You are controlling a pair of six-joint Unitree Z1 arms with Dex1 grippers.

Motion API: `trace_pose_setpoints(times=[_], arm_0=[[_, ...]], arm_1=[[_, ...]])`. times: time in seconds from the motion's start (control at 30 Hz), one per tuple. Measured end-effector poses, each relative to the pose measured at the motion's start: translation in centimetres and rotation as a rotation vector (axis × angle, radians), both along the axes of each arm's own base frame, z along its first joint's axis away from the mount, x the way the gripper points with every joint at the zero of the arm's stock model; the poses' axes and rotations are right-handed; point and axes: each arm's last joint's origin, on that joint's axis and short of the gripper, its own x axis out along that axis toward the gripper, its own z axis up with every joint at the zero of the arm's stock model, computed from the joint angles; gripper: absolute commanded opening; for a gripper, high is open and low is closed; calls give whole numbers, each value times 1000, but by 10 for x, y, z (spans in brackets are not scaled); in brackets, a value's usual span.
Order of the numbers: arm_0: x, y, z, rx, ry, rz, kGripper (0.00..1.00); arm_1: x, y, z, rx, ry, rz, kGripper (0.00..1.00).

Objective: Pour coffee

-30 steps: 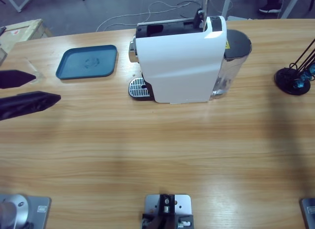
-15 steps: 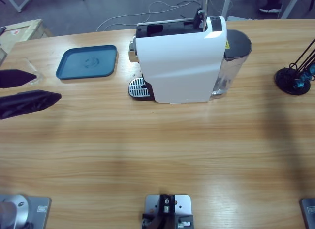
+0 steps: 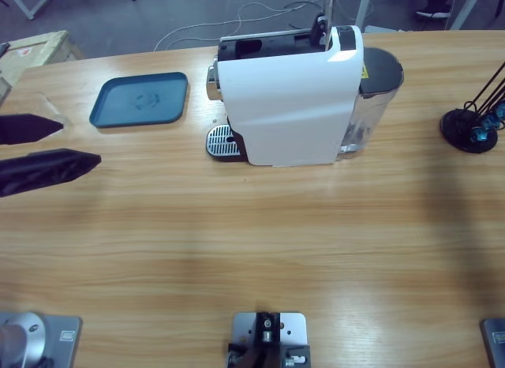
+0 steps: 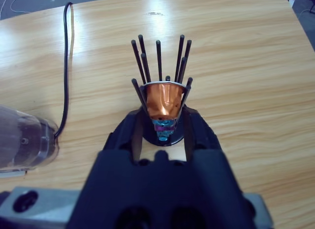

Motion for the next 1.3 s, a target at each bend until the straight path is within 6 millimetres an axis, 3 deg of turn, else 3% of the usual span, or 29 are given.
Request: trace_pose_setpoints(times=[0.2,0.27,0.57,0.63,0.83,1.3], arm_0=[[-2,-2,1,-15,7,-13,1000],[-3,-3,1,-17,10,-19,1000],[-5,-5,-2,-22,14,-30,1000],[-5,-6,-2,-26,15,-37,1000],[-7,-7,-1,-33,16,-46,1000],[-7,-8,-1,-36,15,-54,1000]], arm_1=[[5,1,-5,15,18,-9,287],[7,1,-6,17,22,-11,177],[11,1,0,22,-1,-16,165],[11,0,1,22,-4,-19,50],[12,-2,1,22,-4,-26,0],[11,-3,1,30,-5,-24,0]])
